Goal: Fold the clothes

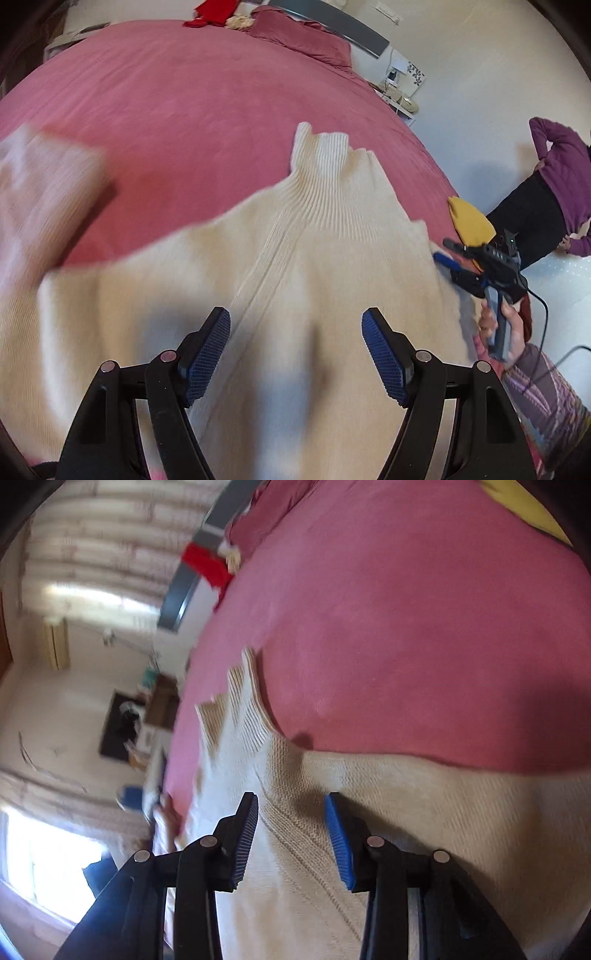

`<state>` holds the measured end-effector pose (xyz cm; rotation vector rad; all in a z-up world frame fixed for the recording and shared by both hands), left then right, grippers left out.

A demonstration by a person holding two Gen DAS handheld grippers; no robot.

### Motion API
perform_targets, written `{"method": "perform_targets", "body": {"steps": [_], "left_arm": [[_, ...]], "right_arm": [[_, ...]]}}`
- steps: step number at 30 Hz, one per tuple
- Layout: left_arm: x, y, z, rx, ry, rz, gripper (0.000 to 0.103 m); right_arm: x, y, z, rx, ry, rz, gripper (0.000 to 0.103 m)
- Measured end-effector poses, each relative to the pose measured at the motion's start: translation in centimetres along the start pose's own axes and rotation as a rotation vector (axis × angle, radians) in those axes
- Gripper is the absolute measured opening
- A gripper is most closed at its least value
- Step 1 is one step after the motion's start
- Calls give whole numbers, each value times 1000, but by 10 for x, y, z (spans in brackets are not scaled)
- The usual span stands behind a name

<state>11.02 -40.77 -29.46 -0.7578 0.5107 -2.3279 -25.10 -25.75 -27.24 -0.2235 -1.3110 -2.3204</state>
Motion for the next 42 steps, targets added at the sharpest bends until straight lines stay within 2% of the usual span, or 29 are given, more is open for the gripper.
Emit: {"method": "perform_targets", "body": {"steps": [2, 3, 5, 9, 14, 18, 21, 28, 31, 36, 42], "left_arm": [[-16, 34, 29, 16, -29, 91, 75], [-23, 51, 44, 24, -44, 137, 75], [-38, 86, 75, 39, -80, 233, 75], [-51, 184, 153, 63, -244, 488, 75], [-55, 290, 224, 64, -428, 719, 75], [-56, 349, 246, -12, -496, 869, 75], [-54, 358, 245, -62, -498, 888, 75], [-33, 346, 235, -126, -474, 796, 75], [-18, 349, 234, -131, -495, 780, 75], [-3, 367, 223, -122, -504, 810, 75], [-5, 372, 223, -134, -513, 801, 74]], "right_arm": [[-9, 11, 10, 10, -51, -3, 41], [-19, 20, 9, 4, -35, 26, 41], [-50, 45, 1, -16, 40, 104, 41], [-128, 95, -24, 15, 196, 215, 41], [-204, 147, -57, 125, 307, 173, 41], [-244, 171, -70, 166, 365, 165, 41], [-256, 177, -77, 160, 401, 186, 41], [-246, 166, -64, 134, 397, 211, 42], [-243, 159, -56, 131, 395, 210, 42], [-242, 155, -48, 137, 401, 218, 42], [-240, 155, -49, 133, 405, 225, 42]]}}
Point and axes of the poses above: each gripper's, at about its wrist camera, not at the fingertips, and z roughly against the way its jaws point, y to its left, x to its top, the point moved 10 cm from there along -z, roughly the way its jaws point, and after that the axes turned 7 degrees about z, right-handed, at the moved point
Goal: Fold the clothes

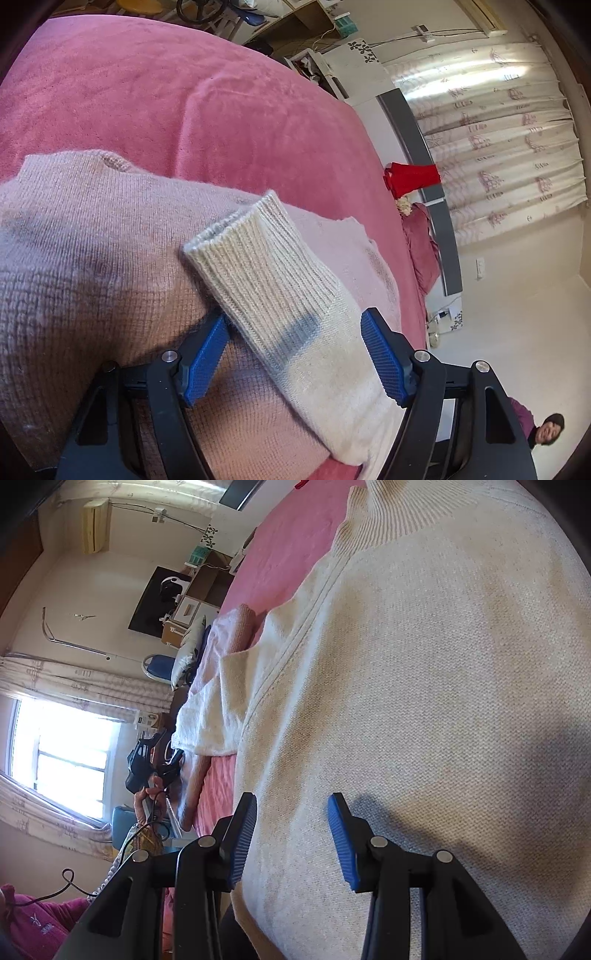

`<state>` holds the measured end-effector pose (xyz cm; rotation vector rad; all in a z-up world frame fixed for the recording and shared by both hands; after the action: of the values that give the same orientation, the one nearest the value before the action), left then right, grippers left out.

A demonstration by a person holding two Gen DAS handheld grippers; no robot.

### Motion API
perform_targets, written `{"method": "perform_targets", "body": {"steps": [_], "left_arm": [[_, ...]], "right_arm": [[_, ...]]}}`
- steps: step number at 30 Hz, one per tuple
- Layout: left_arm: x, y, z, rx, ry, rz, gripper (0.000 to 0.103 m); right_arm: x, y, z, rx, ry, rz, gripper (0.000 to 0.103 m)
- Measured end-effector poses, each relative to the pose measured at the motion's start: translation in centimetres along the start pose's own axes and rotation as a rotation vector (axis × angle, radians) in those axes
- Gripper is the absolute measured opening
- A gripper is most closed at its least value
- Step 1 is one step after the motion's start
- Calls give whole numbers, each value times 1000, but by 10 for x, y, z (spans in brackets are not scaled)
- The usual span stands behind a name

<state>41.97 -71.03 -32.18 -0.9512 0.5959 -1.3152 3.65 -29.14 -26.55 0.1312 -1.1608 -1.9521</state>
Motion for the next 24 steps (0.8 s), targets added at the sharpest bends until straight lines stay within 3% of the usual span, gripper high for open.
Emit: {"method": "perform_targets", "body": {"steps": [5, 11, 16, 24], "left_arm": [[4, 3, 4, -13, -4, 6, 68], [5, 23, 4, 23, -6, 21, 37], [5, 30, 3, 37, -19, 29, 34], [6, 35, -1, 52, -17, 39, 11]], "right_arm": [[2, 1, -1, 1, 5, 0, 42], [1, 5, -4, 3, 10, 3, 42], [2, 7, -5, 2, 9, 6, 42], [1, 7, -10, -1, 14, 3, 42]]}}
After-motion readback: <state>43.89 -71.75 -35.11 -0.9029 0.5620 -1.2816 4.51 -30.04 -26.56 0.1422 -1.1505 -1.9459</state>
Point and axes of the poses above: each gripper's, at about its wrist camera, not at the fingertips, and z roughly against the way its jaws point, y to its left, x to its top, the point moved 10 cm from there along -z, roughly the way its jaws point, and after that the axes turned 7 degrees about z, right-handed, at the moved point
